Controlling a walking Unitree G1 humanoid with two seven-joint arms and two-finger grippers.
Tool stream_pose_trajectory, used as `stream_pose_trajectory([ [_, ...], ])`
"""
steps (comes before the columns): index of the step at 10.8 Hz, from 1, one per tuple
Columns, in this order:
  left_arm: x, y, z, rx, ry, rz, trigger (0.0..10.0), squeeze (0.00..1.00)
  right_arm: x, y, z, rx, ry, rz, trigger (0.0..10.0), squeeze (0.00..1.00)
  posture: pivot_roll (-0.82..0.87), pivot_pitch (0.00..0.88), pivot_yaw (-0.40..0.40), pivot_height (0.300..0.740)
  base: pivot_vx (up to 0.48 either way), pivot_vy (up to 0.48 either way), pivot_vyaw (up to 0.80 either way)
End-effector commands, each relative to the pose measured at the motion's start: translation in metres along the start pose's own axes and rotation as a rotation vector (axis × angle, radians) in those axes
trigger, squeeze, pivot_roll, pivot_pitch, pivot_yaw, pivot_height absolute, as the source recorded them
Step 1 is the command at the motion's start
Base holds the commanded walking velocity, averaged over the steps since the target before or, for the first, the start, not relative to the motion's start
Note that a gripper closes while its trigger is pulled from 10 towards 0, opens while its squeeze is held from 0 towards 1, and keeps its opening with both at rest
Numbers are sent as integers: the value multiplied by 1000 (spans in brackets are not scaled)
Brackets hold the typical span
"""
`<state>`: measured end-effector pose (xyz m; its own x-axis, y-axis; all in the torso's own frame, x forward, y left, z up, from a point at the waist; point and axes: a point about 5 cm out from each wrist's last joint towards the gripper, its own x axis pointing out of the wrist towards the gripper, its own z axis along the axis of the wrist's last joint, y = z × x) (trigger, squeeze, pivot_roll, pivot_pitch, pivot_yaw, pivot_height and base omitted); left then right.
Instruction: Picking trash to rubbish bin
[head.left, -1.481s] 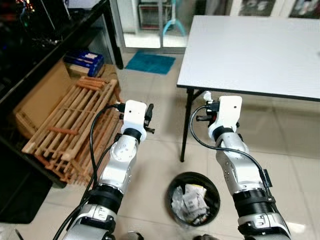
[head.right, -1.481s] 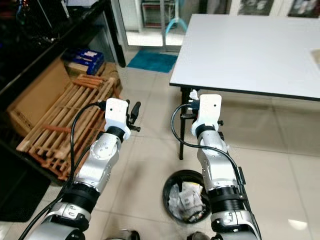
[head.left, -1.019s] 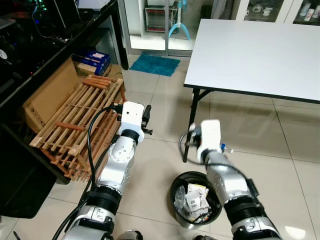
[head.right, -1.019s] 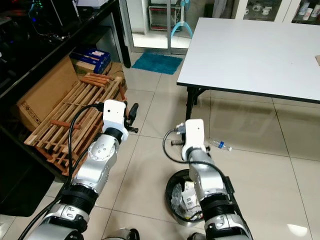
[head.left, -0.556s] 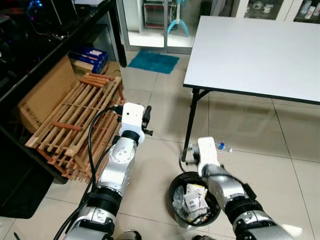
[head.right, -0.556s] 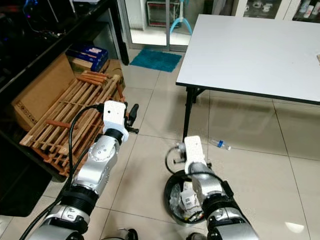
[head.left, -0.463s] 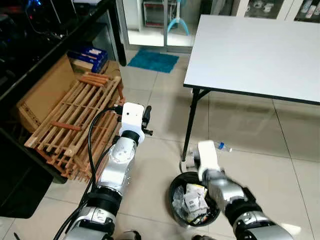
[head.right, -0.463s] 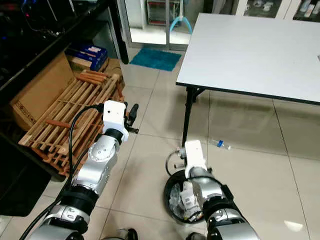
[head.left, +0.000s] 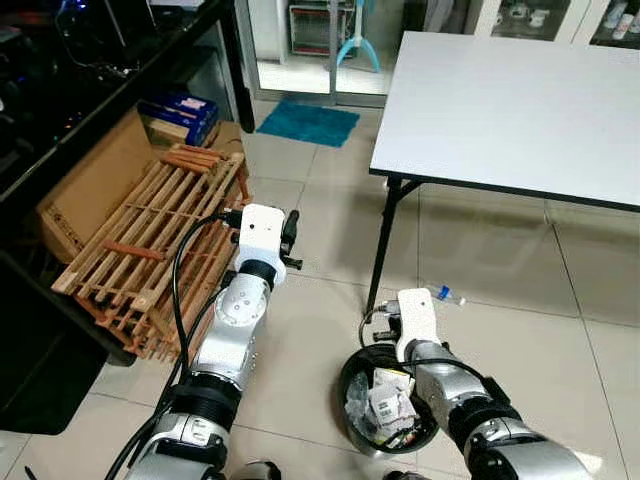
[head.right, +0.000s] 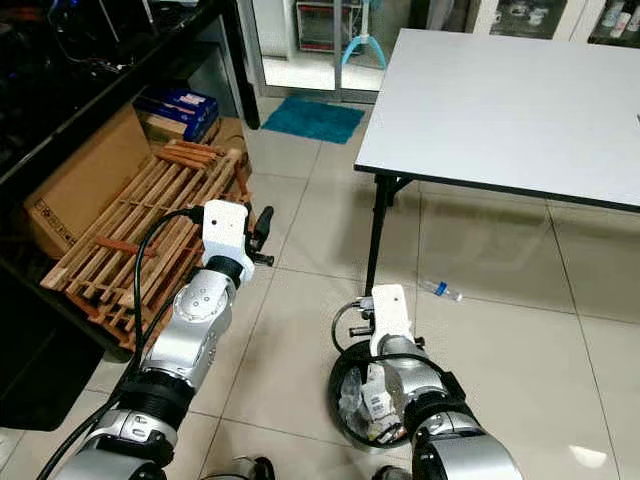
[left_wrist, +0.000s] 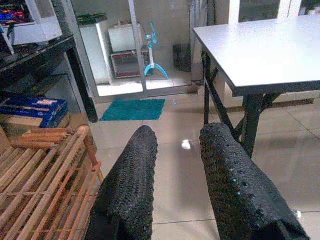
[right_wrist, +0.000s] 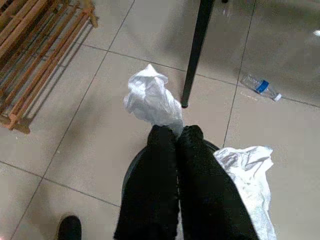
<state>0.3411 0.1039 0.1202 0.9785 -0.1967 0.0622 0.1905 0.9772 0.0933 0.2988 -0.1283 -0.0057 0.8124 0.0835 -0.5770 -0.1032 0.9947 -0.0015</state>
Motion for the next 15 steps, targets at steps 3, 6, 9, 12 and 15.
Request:
stream_pose_trajectory([
  [3,-2,1,-1,5,5,11,10000,0,1,0,3,14,-14,-1,10000,1000,46,87,39,740,0,0,0],
  [6,-2,1,-1,3,6,11,10000,0,1,1,5,8,-27,2,10000,1000,44,87,37,740,0,0,0],
  [9,-2,1,-1,3,8,12,10000,0,2,0,9,10,-41,7,10000,1000,44,88,35,740,0,0,0],
  [12,-2,1,-1,1,8,11,10000,0,2,-1,11,-8,-46,-7,10000,173,42,85,37,740,0,0,0],
  [15,-2,2,-2,-10,3,10,10000,0,2,-13,56,55,-242,-46,10000,0,26,78,38,740,0,0,0],
])
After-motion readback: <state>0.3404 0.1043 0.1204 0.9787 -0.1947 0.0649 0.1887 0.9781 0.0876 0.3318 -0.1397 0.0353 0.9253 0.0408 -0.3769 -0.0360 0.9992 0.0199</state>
